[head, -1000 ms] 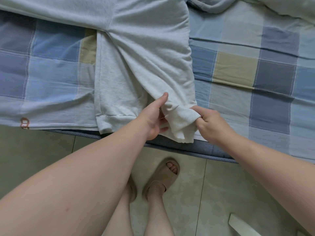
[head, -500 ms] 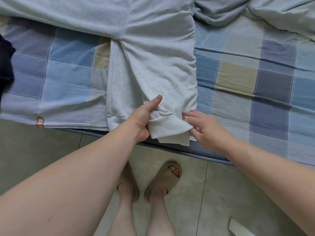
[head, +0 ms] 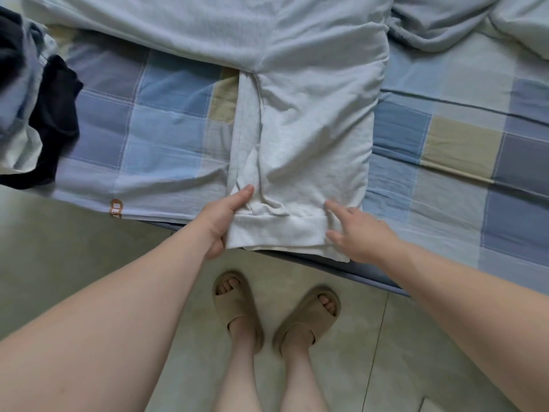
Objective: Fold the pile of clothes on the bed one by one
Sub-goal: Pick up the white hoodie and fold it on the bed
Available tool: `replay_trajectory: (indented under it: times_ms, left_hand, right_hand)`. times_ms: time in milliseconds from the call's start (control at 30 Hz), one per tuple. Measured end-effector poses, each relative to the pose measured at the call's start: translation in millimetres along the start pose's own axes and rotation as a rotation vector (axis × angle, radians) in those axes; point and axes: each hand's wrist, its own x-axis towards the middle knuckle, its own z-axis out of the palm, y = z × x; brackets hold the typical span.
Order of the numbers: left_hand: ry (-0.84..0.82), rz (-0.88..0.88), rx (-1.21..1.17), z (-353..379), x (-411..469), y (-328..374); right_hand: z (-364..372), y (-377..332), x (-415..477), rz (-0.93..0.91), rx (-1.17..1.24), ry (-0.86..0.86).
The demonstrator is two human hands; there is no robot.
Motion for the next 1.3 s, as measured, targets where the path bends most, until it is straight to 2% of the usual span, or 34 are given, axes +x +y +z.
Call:
replay_trajectory:
  times_ms: [67,167,200,267,367,433,533,667,767,833,867,933,967,1033,1067,1167,1300]
  left_hand:
    - [0.12,0.062,0.087,-7.0,7.1,-7.2]
    - [0.435,0.234,0.617,-10.8,16.2,-12.2]
    - [0.47,0.232,0.787,-9.4,15.7,-10.1]
    - [0.44,0.223,0.908,-5.9,15.8,-2.1]
    - [0.295,0.282,0.704,0.5,16.2,21.8]
    - [0.262,0.278,0.502,4.7,19.0,40.2]
    - [0.134,0.139,0.303,11.8,38.2,76.3]
    - [0.039,0.031,0.225,20.8,88.4,106.3]
    - [-0.041,0.036,0.313,36.9,93.5,125.7]
    - [0.036,0.17,0.369,38.8,100.8,128.7]
    - [0.153,0.271,0.402,35.4,101.1,127.3]
    - [0.411,0.384,0.55,21.5,93.0,121.5]
    - [0.475,0.367,0.669,14.6,87.3,117.1]
    - [0.481,0.32,0.819,4.6,81.1,110.9]
    - [0.443,0.306,0.821,3.2,80.4,113.8]
    - [0.301,0.324,0.658,20.7,82.0,143.2]
    - [0.243,0.259,0.433,59.1,111.9,190.5]
  right_hand:
    - [1.4,-3.6,3.0,0.013,-0.049,-0.041]
    - [1.4,-6.8,7.6,0.037,-0.073,-0.062]
    - [0.0,-9.0,10.0,0.048,-0.086,-0.072]
    - [-5.5,-13.7,14.9,0.075,-0.113,-0.101]
    - [-21.0,-22.7,20.3,0.098,-0.076,-0.052]
    - [-32.9,-28.7,21.1,0.084,0.002,0.134]
    - [-54.4,-43.6,31.1,-0.013,0.179,0.396]
    - [-84.0,-61.9,78.7,-0.197,0.296,0.445]
    - [-96.4,-69.0,116.5,-0.246,0.155,0.506]
    - [-100.0,-67.3,133.9,-0.261,0.07,0.51]
    - [-100.6,-64.0,140.4,-0.268,0.048,0.466]
    - [-100.2,-55.9,146.8,-0.255,-0.034,0.306]
    - [-101.4,-51.5,147.4,-0.234,-0.094,0.22]
    - [-109.2,-48.9,146.3,-0.203,-0.135,0.127]
    - [-115.9,-51.8,145.3,-0.192,-0.117,0.135]
    - [-146.5,-65.8,148.2,-0.17,-0.053,0.292]
    - [-181.4,-75.7,162.3,-0.243,0.043,0.474]
